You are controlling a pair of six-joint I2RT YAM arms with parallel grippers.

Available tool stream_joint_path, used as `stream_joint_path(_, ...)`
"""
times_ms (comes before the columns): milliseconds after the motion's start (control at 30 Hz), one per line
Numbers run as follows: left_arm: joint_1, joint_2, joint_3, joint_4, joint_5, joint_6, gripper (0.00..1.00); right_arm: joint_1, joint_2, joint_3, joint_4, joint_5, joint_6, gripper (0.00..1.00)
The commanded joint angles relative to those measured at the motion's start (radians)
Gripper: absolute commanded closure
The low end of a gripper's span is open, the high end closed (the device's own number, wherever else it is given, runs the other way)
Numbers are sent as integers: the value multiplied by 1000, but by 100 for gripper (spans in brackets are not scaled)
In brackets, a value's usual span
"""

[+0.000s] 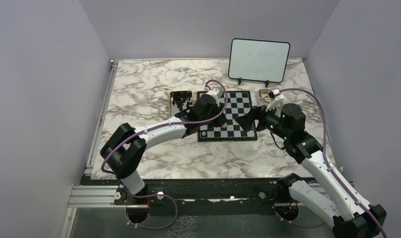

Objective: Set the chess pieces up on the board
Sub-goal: Place the chess piece on the chessboard.

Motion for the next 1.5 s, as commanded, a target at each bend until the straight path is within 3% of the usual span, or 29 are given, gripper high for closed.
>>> stream_joint_path(0,-17,15,-39,136,18,5,94,5,-37,-18,-28,113,11,0)
stream_joint_path(1467,-43,125,-111,231,20,93,88,6,-73,-47,-53,184,-20,0)
